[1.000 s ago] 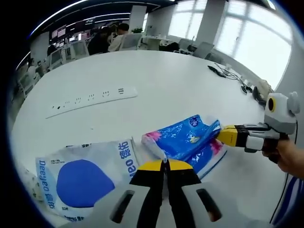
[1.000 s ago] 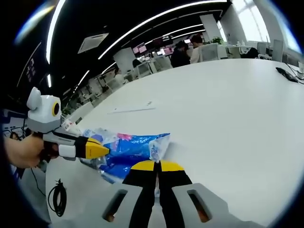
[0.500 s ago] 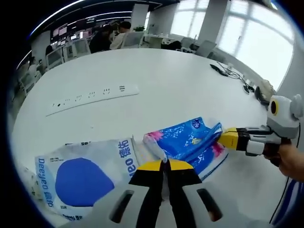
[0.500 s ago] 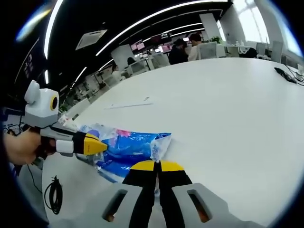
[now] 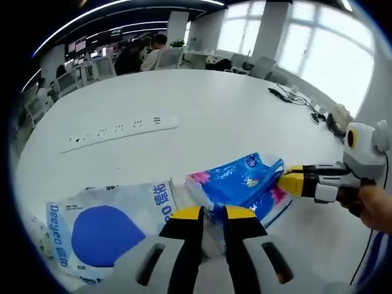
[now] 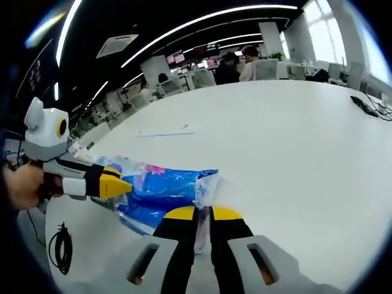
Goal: Arrange the tabletop items into an orderly group along one side of the table until the central work area is clear of visible clutter.
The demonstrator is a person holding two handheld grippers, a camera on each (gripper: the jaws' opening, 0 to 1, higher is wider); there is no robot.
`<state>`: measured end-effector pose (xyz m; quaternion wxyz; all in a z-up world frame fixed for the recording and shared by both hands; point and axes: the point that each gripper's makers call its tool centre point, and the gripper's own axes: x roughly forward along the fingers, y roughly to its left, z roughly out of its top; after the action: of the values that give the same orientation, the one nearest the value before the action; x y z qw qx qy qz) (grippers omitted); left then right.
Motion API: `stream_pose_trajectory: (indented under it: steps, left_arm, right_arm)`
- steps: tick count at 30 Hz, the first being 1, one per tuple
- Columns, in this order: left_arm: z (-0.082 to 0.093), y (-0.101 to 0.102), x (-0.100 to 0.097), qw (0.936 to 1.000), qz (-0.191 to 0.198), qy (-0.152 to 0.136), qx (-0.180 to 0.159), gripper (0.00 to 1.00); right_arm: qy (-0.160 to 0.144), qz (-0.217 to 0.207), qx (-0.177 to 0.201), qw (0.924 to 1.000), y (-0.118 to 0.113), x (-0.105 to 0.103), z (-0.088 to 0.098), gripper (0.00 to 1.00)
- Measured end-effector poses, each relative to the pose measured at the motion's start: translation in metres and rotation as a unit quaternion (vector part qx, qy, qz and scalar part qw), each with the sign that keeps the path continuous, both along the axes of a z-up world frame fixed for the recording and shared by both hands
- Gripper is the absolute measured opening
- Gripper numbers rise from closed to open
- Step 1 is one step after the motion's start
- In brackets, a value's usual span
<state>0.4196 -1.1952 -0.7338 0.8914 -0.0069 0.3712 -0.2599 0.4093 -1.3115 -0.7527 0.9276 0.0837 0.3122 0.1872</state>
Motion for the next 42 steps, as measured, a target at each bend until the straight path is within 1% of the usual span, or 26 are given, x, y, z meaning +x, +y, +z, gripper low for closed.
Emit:
stream_pose_trajectory:
  steps: [1,2,4,6,8,10,11,12,13,14,16,19,21,23,26,30,35,38,40,42]
  left_arm:
    - [0.001,0.0,-0.001,1.0,-0.001,-0.001,-0.001,0.18]
    - [0.002,0.0,-0.002,1.0,-0.005,-0.006,0.001,0.2]
    - [0.005,0.003,-0.002,0.9998,-0.008,-0.018,0.006,0.25]
    - [0.011,0.005,-0.003,0.9995,-0.006,-0.03,-0.001,0.29]
    - [0.018,0.005,-0.004,0.9991,-0.004,-0.04,-0.013,0.37]
    - [0.022,0.009,-0.005,0.9987,0.0,-0.049,-0.012,0.47]
    - [0.026,0.01,-0.006,0.9983,0.002,-0.056,-0.016,0.52]
    - [0.029,0.011,-0.008,0.9981,0.004,-0.058,-0.02,0.57]
    - [0.032,0.013,-0.008,0.9977,0.012,-0.061,-0.027,0.65]
    - [0.035,0.016,-0.009,0.9974,0.016,-0.064,-0.028,0.71]
    - [0.04,0.021,-0.013,0.9971,0.02,-0.067,-0.029,0.81]
    - [0.048,0.027,-0.021,0.9967,0.024,-0.07,-0.035,0.91]
    - [0.052,0.033,-0.028,0.9963,0.027,-0.071,-0.04,0.93]
    - [0.057,0.04,-0.033,0.9954,0.034,-0.079,-0.043,0.94]
    - [0.058,0.052,-0.037,0.9947,0.046,-0.079,-0.048,0.95]
    - [0.066,0.065,-0.049,0.9942,0.049,-0.083,-0.048,0.95]
    - [0.079,0.083,-0.061,0.993,0.054,-0.092,-0.051,0.95]
    - [0.085,0.094,-0.068,0.9928,0.053,-0.093,-0.054,0.95]
    - [0.09,0.101,-0.074,0.9927,0.052,-0.091,-0.059,0.95]
    - [0.095,0.108,-0.078,0.9926,0.049,-0.097,-0.055,0.95]
  right_arm:
    - [0.003,-0.002,0.0,1.0,-0.001,-0.001,-0.001,0.11]
    - [0.003,-0.006,0.002,1.0,-0.001,-0.004,-0.001,0.16]
    - [-0.01,-0.012,0.006,0.9999,-0.001,-0.005,0.003,0.22]
    - [-0.022,-0.019,0.009,0.9995,-0.002,-0.007,0.008,0.26]
    - [-0.03,-0.021,0.014,0.9992,0.0,-0.008,0.013,0.32]
    - [-0.039,-0.022,0.013,0.9989,0.002,-0.009,0.018,0.38]
    - [-0.045,-0.021,0.011,0.9987,0.004,-0.01,0.021,0.43]
    - [-0.049,-0.02,0.009,0.9986,0.005,-0.011,0.023,0.47]
    - [-0.054,-0.019,0.008,0.9984,0.006,-0.011,0.025,0.51]
    - [-0.058,-0.019,0.007,0.9981,0.007,-0.012,0.027,0.56]
    - [-0.065,-0.019,0.008,0.9977,0.009,-0.014,0.033,0.63]
    - [-0.068,-0.019,0.013,0.9974,0.011,-0.02,0.038,0.71]
    - [-0.07,-0.021,0.012,0.9973,0.011,-0.026,0.042,0.75]
    - [-0.071,-0.022,0.009,0.9972,0.01,-0.032,0.046,0.76]
    - [-0.076,-0.024,0.005,0.9968,0.009,-0.039,0.053,0.78]
    - [-0.082,-0.03,0.007,0.9962,0.008,-0.046,0.065,0.79]
    - [-0.097,-0.029,-0.002,0.9949,0.016,-0.056,0.083,0.8]
    - [-0.092,-0.029,-0.008,0.9953,0.021,-0.062,0.086,0.79]
    - [-0.093,-0.031,-0.008,0.9952,0.025,-0.067,0.092,0.79]
    - [-0.095,-0.033,-0.007,0.9949,0.029,-0.072,0.099,0.79]
